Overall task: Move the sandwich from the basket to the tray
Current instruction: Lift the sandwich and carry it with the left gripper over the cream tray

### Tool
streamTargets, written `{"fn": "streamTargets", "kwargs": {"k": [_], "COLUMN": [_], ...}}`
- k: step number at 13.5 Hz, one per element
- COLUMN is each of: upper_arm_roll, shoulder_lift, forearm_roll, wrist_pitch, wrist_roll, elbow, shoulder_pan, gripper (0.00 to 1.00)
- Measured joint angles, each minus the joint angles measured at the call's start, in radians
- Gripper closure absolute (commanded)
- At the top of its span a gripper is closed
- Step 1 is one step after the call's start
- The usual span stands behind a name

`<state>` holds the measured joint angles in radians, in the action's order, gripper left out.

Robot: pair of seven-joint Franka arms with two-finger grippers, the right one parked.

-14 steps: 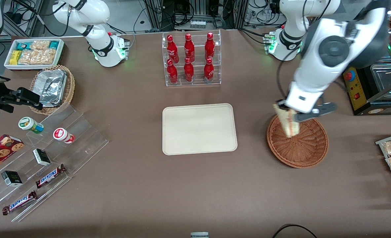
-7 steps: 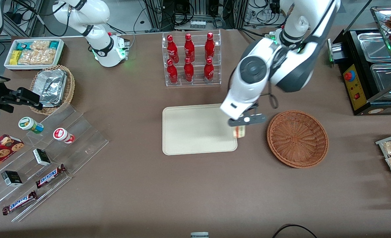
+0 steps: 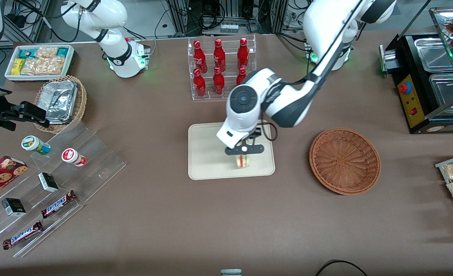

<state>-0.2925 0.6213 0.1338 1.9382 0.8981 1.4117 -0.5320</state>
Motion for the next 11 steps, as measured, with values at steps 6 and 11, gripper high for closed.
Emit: {"fn": "streamTargets", "kwargs": {"k": [6, 11], "upper_arm_roll": [0.001, 0.003], "shoulder_lift": [0.059, 0.064], "forearm_roll": [0.049, 0.082], "wrist_pitch": [0.172, 0.213], "wrist_roll": [0.114, 0.130], "elbow": [0.078, 0.115], "shoulder_pan": [-0.058, -0.076], "gripper": [1.00, 1.00]}}
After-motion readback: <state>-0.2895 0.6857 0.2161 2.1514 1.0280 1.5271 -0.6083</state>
